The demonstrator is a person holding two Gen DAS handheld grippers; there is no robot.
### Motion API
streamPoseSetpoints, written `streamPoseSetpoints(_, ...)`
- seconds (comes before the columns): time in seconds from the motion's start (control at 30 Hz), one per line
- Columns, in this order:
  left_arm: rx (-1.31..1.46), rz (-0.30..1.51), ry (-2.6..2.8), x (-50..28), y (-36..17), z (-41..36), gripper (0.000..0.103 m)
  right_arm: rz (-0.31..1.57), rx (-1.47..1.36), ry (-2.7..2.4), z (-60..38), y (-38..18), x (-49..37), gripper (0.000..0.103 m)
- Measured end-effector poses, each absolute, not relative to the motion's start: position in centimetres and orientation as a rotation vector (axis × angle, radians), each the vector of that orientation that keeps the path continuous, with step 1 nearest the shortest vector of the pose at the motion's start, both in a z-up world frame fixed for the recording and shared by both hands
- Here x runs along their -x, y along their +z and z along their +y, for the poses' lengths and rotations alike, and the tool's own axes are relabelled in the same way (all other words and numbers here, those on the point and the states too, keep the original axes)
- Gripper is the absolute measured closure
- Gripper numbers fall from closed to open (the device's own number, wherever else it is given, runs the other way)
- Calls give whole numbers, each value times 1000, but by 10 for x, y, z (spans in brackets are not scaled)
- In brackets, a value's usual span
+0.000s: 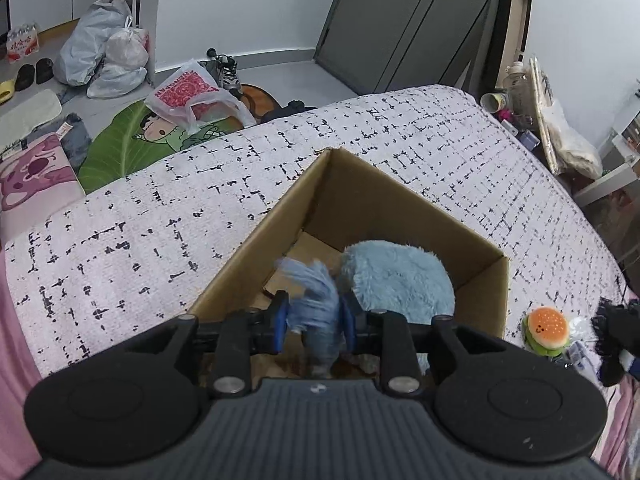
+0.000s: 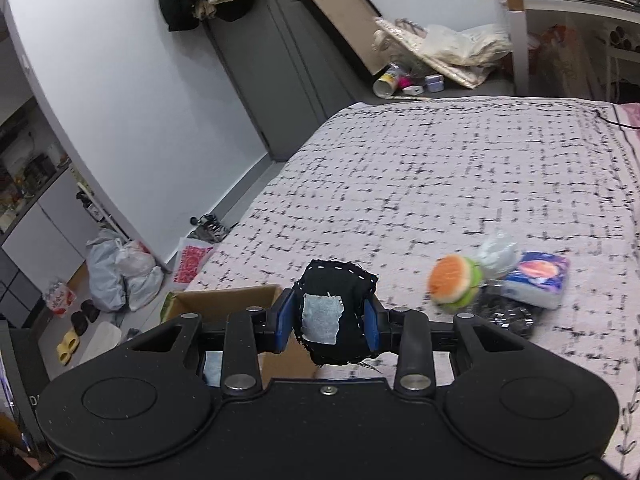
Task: Organize soft objects
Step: 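Carry the flat blue plush with the left tool and drop it into the box, then lower the black plush with the right tool into the box and open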
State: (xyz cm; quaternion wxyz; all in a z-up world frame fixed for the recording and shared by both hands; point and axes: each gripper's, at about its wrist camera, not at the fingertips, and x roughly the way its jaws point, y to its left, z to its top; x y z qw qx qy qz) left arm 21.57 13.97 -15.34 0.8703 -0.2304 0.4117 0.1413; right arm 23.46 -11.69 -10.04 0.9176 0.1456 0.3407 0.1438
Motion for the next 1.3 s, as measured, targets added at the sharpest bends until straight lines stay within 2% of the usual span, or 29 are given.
streamPoseSetpoints(0.13,516,825,278,-210,-145,145,56,710,-302,336,-100,-97,-233,68)
streamPoseSetpoints(0.5,584,819,262,-204,-127,164,51,764,-294,419,-66,-99,-222,68)
streamPoseSetpoints(0.67,584,828,244,-197,-121,167,42,779,-283,421,-59,-100,-218,67)
streamPoseSetpoints(0.73,577,824,248,-194,-118,167,35,789,-286,428,-57,-101,-216,67)
streamPoseSetpoints(0.87,553,815,262,-191,-110,167,28,814,-273,443,-51,-101,-211,57)
streamPoseSetpoints(0.97,544,820,267,-188,-105,167,26,812,-276,443,-53,-97,-208,57)
streamPoseSetpoints(1.03,534,826,271,-186,-102,167,19,813,-290,435,-57,-94,-207,55)
streamPoseSetpoints(1.17,509,832,274,-181,-93,161,15,798,-305,406,-72,-85,-205,44)
streamPoseSetpoints(1.3,486,831,271,-177,-83,154,9,794,-308,387,-86,-77,-203,40)
